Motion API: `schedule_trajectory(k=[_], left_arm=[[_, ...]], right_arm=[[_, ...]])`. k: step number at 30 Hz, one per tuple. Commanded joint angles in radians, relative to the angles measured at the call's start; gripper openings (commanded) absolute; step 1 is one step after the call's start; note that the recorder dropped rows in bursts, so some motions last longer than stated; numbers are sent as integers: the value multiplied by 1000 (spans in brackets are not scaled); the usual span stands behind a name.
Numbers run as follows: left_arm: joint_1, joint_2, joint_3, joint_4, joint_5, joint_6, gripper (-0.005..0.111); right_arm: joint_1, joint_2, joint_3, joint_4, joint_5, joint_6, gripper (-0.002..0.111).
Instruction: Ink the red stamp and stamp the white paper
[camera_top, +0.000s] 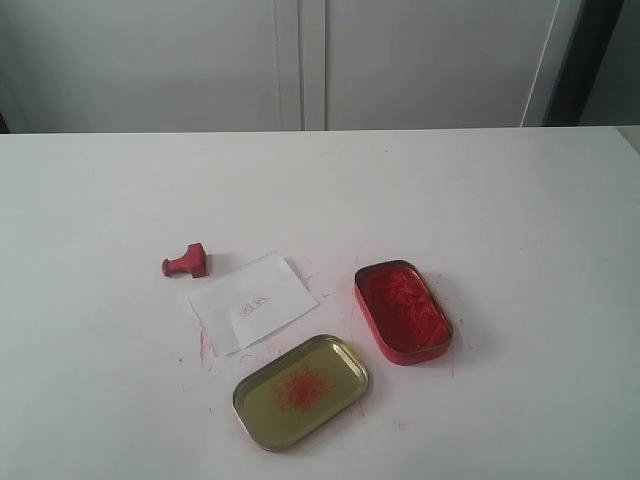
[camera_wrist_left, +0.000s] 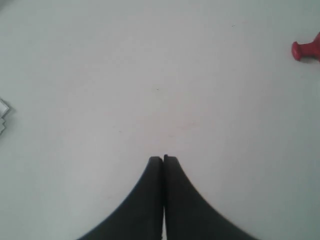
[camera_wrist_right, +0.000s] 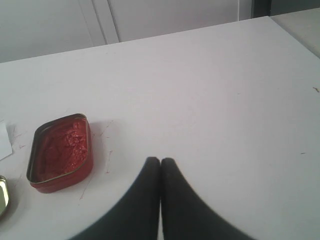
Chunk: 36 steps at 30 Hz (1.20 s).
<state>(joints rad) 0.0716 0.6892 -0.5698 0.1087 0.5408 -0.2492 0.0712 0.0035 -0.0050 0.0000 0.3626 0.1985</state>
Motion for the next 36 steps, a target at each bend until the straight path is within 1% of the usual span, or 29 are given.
schedule_trajectory(k=[1, 11, 19, 26, 36], left_arm=[[8, -106, 58, 20, 1, 2, 0], [8, -322, 181, 27, -8, 2, 0], [8, -494, 306, 27, -121, 2, 0], [8, -636, 386, 27, -127, 2, 0], [8, -650, 401, 27, -122, 2, 0]], right_arm=[[6, -3, 5, 0, -14, -2, 0], [6, -3, 5, 0, -14, -2, 0], [6, -3, 5, 0, -14, -2, 0], [6, -3, 5, 0, -14, -2, 0], [6, -3, 5, 0, -14, -2, 0]])
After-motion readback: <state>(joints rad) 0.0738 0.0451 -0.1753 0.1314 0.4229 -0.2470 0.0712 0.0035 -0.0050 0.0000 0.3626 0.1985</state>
